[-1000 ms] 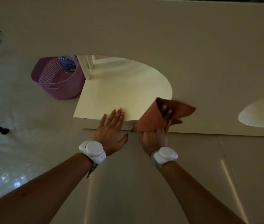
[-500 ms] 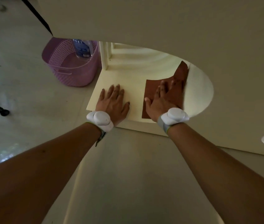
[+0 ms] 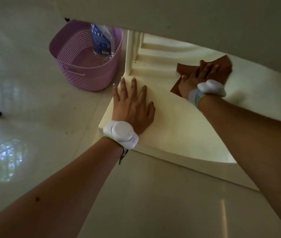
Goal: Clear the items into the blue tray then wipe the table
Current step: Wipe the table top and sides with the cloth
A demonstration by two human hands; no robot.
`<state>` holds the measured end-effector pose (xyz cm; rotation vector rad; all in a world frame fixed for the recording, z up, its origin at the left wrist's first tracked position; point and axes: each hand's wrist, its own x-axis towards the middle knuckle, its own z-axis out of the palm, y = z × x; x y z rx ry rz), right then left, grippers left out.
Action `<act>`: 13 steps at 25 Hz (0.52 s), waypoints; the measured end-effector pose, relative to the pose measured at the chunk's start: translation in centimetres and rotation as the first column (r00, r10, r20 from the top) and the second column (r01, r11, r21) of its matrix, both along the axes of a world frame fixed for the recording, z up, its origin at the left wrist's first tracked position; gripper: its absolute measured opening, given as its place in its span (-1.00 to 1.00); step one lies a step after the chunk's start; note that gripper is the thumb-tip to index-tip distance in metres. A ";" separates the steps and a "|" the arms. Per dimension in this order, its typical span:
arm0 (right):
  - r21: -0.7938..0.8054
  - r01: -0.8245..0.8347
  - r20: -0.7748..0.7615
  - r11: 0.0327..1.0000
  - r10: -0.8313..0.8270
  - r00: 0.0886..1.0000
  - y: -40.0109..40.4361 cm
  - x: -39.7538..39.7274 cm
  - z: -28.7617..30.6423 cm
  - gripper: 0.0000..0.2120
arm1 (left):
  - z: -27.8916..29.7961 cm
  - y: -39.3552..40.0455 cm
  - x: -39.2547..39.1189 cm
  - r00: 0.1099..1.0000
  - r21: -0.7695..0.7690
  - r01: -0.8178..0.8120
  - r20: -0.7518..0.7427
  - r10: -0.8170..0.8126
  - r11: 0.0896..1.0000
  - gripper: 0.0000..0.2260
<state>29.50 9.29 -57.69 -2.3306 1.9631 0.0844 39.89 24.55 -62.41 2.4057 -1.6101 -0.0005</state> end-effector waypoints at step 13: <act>-0.094 0.008 0.263 0.996 0.017 0.965 -2.1 4.6 -5.2 -0.42 | 0.8 -0.5 1.1 0.995 -0.044 -0.084 -0.056 0.081 0.996 -0.43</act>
